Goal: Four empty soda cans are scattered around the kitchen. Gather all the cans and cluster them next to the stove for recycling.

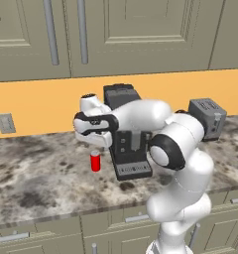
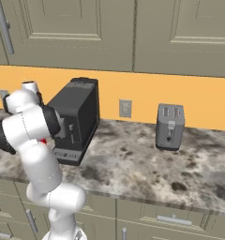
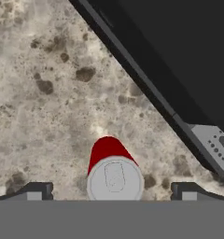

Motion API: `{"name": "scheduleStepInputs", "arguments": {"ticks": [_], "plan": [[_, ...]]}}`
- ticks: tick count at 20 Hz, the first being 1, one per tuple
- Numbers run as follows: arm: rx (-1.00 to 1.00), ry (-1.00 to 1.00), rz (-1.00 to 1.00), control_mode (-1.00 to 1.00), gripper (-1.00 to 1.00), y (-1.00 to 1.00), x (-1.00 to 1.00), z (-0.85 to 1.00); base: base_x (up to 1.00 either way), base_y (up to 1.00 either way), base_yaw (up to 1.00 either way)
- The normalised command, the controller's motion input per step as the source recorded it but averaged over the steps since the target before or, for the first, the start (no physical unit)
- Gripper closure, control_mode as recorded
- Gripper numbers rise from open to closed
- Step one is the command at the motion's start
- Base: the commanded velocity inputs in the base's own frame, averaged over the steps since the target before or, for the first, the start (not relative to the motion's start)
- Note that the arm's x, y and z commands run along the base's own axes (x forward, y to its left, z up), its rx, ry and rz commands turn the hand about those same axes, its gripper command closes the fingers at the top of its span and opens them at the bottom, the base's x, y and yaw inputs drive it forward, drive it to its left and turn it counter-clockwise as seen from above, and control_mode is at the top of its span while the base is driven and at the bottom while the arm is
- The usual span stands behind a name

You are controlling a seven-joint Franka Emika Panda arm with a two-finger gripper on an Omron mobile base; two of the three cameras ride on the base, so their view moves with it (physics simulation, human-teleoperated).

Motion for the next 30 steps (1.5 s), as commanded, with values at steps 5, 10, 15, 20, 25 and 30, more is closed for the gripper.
{"name": "scheduleStepInputs", "arguments": {"ticks": [5, 10, 15, 20, 25, 30], "plan": [[-0.04, 0.16, 0.00, -1.00, -1.00, 0.10, 0.05, -0.16, 0.00, 0.00, 0.00], [-0.01, 0.19, 0.00, -1.00, -1.00, 0.07, 0.00, -0.11, 0.00, 0.00, 0.00], [-0.14, 0.13, 0.00, -1.00, -1.00, 0.00, 0.00, -0.17, 0.00, 0.00, 0.00], [-0.17, 0.02, 0.00, -1.00, -1.00, 0.01, -0.01, -0.15, 0.00, 0.00, 0.00], [-0.13, 0.00, 0.00, -1.00, -1.00, 0.02, -0.04, -0.02, 0.00, 0.00, 0.00], [-0.08, 0.00, 0.00, -1.00, -1.00, 0.00, -0.16, 0.00, 0.00, 0.00, 0.00]]}}
